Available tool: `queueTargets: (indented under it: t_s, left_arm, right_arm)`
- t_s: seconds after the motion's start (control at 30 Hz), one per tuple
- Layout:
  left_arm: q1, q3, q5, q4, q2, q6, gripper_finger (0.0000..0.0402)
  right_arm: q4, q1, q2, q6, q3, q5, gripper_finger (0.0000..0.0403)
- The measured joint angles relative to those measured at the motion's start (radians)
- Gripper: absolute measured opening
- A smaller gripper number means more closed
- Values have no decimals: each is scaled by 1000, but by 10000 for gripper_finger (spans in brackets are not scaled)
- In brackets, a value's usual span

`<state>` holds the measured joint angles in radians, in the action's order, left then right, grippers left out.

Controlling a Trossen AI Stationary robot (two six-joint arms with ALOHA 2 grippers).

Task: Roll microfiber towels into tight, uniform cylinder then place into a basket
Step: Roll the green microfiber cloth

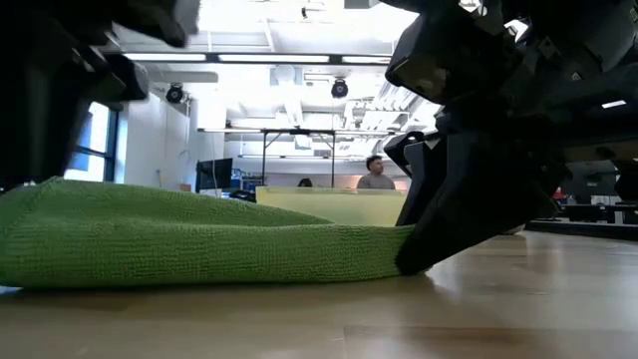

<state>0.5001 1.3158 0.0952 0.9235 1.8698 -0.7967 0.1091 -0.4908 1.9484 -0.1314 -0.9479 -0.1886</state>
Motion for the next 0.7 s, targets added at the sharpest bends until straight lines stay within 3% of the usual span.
queueTargets:
  t_s: [0.1,0.2,0.3,0.43,0.57,0.63,0.7]
  left_arm:
    - [19,72,4,116,1,-12,88]
    - [71,104,92,5,0,-18,88]
    - [156,104,244,-238,2,20,88]
    - [242,105,567,-426,-4,29,88]
    - [299,105,960,-345,-26,-113,87]
    - [316,105,1023,-267,-32,-182,87]
    - [315,105,994,-102,-50,-247,87]
  right_arm:
    - [2,0,0,-1,0,0,47]
    - [8,0,0,-23,2,-1,47]
    - [14,0,0,-28,2,-1,47]
    - [18,0,0,-32,2,-2,47]
    - [22,11,1,-78,2,-22,47]
    - [23,26,2,-110,2,-32,47]
    - [23,49,2,-143,2,-40,47]
